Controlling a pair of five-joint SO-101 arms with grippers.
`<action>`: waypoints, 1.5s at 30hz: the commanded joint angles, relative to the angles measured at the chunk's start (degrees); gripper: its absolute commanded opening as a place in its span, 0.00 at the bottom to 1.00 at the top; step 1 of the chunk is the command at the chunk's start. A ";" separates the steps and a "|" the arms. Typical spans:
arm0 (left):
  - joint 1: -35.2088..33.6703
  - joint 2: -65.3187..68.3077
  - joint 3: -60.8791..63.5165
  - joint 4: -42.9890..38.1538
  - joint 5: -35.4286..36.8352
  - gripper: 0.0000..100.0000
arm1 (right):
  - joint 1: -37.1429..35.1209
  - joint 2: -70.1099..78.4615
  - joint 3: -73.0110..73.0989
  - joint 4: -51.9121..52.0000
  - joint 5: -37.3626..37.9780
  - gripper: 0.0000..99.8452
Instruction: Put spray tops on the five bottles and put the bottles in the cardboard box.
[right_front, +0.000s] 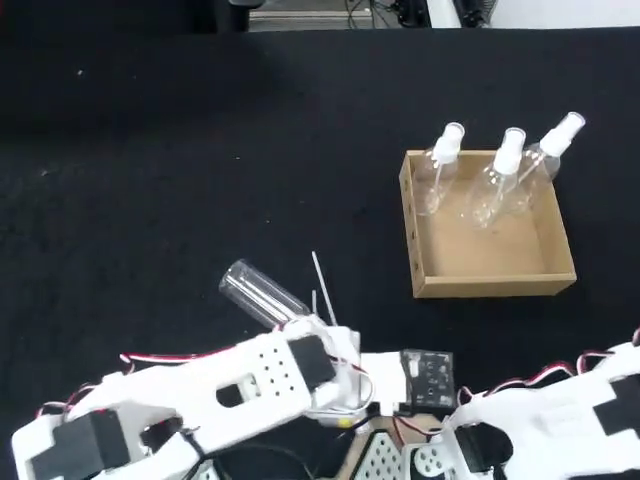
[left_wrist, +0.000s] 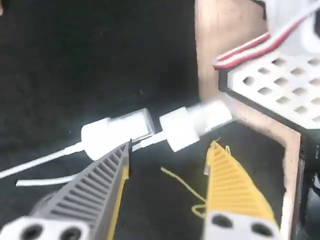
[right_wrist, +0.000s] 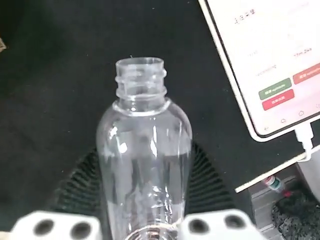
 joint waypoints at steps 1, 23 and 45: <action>1.36 2.73 -4.18 -2.90 -0.88 0.23 | 1.32 -0.22 -4.97 0.62 -0.09 0.01; -7.52 12.48 -9.45 -8.35 14.86 0.23 | 1.41 0.13 -5.05 0.35 1.41 0.01; -4.18 13.01 -13.14 -7.38 2.11 0.23 | 4.40 0.22 -4.97 0.18 6.51 0.01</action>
